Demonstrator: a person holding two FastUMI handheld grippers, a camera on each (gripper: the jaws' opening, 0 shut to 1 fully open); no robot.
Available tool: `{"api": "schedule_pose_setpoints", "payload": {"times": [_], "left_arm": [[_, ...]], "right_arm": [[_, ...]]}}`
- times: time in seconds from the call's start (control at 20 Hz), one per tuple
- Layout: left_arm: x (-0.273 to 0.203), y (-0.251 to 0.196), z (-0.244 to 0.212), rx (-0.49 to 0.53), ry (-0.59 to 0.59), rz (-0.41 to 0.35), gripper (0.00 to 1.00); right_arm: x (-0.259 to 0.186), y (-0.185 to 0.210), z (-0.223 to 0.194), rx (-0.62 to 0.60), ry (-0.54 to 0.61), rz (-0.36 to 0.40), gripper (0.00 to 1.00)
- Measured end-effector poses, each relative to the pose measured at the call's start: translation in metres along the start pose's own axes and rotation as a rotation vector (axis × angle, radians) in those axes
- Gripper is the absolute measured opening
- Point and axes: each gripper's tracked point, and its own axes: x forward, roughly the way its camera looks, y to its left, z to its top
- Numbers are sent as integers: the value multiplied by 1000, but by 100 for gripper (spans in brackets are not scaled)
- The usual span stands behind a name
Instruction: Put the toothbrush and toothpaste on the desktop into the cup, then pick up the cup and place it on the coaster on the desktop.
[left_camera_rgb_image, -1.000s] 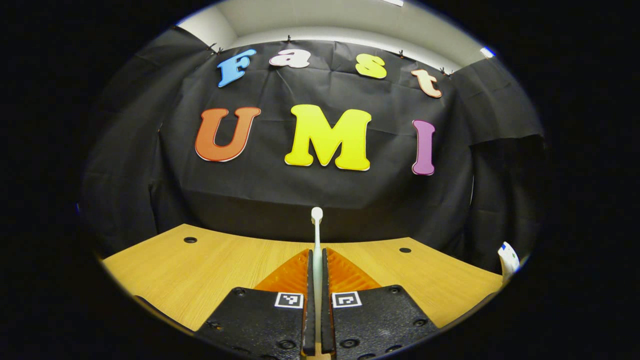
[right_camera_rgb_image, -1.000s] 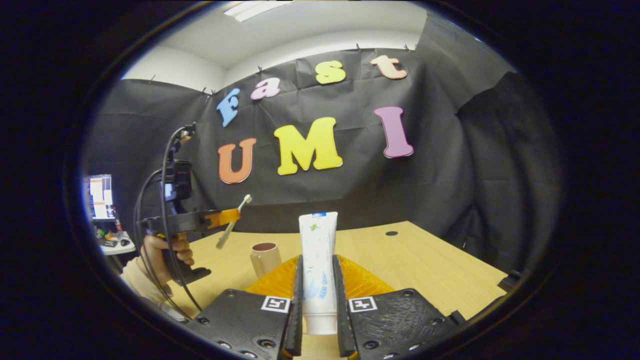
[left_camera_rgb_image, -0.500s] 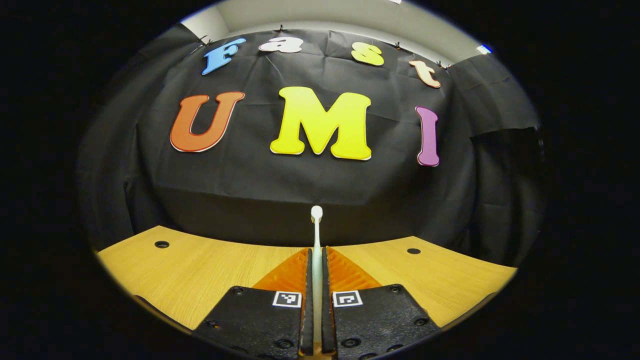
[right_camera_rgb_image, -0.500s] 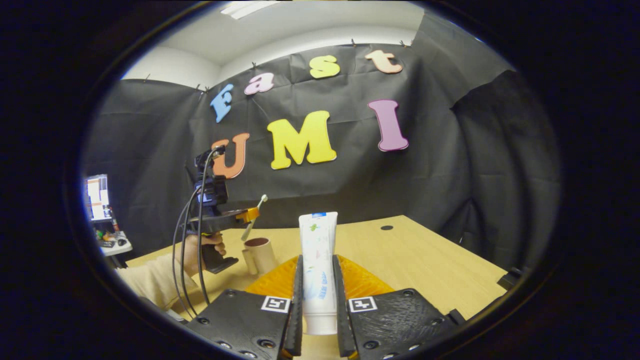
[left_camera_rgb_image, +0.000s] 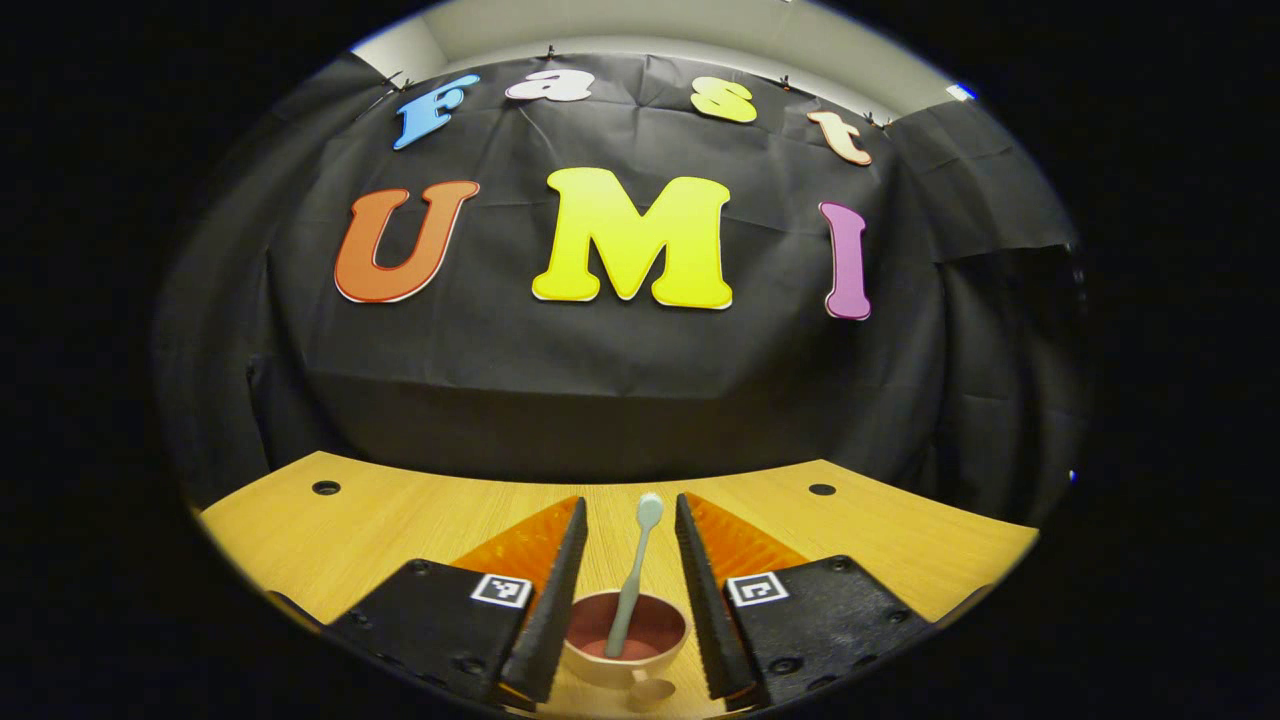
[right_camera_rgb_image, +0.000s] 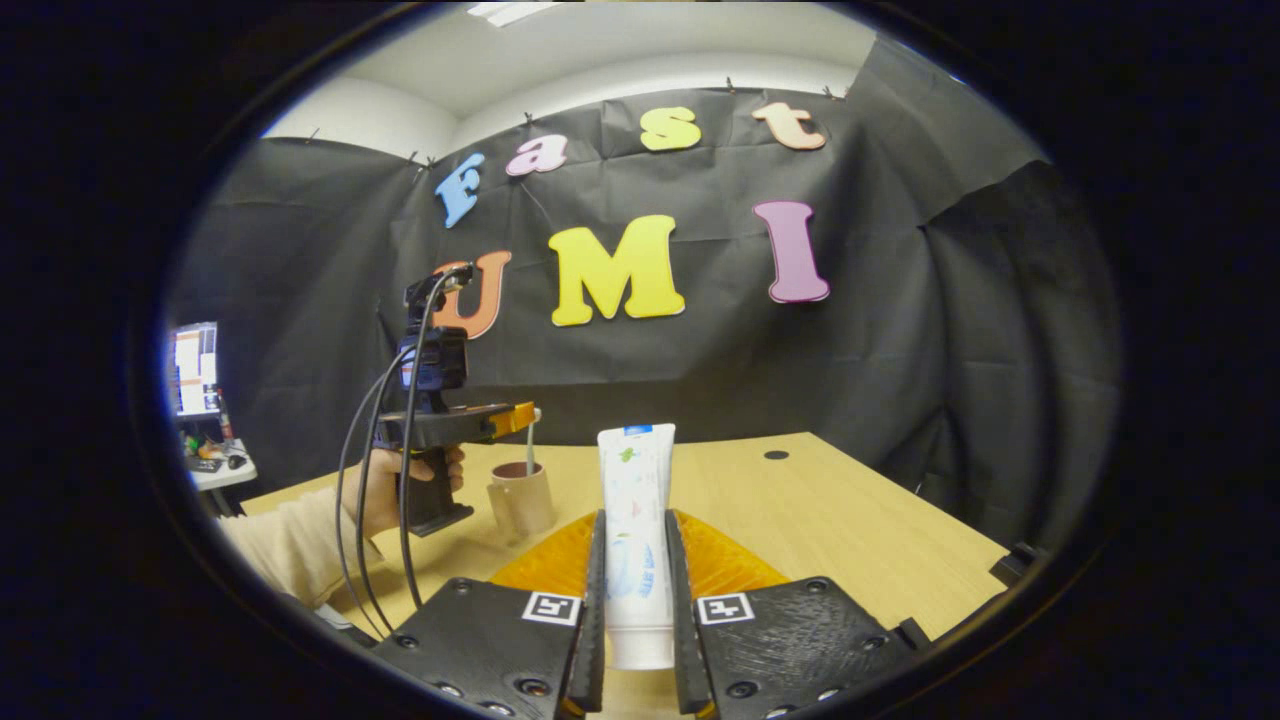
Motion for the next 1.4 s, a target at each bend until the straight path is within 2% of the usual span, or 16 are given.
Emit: {"api": "schedule_pose_setpoints", "payload": {"times": [0.1,0.15,0.25,0.35,0.45,0.55,0.65,0.75,0.85,0.95,1.0,1.05,1.2,1.25,1.35,1.4], "left_arm": [[-20,1,7,-18,-10,5,80],[-31,3,10,-10,-11,13,99],[-51,12,10,9,2,44,100],[-78,19,4,13,2,70,100],[-104,28,-4,19,7,99,100],[-127,39,-16,16,22,138,100],[-146,45,-28,-1,38,151,100],[-161,56,-38,-23,57,182,100],[-171,62,-40,-34,51,202,100],[-178,63,-39,-10,38,202,100],[-181,62,-37,1,33,197,100],[-182,61,-37,5,29,188,100],[-182,55,-40,-3,30,148,100],[-182,54,-41,3,35,139,100],[-183,56,-47,11,57,138,100],[-182,55,-50,13,67,131,100]], "right_arm": [[10,6,8,22,-7,9,29],[16,10,15,22,-14,10,29],[32,21,29,6,-29,20,29],[52,45,48,4,-45,71,29],[84,64,70,-14,-85,98,31],[120,89,79,-22,-97,128,29],[158,121,86,-11,-109,188,31],[190,147,83,17,-106,244,29],[219,164,69,37,-80,266,29],[239,179,57,33,-54,283,29],[246,184,52,33,-48,289,31],[251,187,47,27,-41,287,29],[259,188,42,25,-39,271,29],[262,188,42,29,-45,271,32],[265,187,44,25,-58,263,30],[266,186,45,20,-65,258,32]]}}
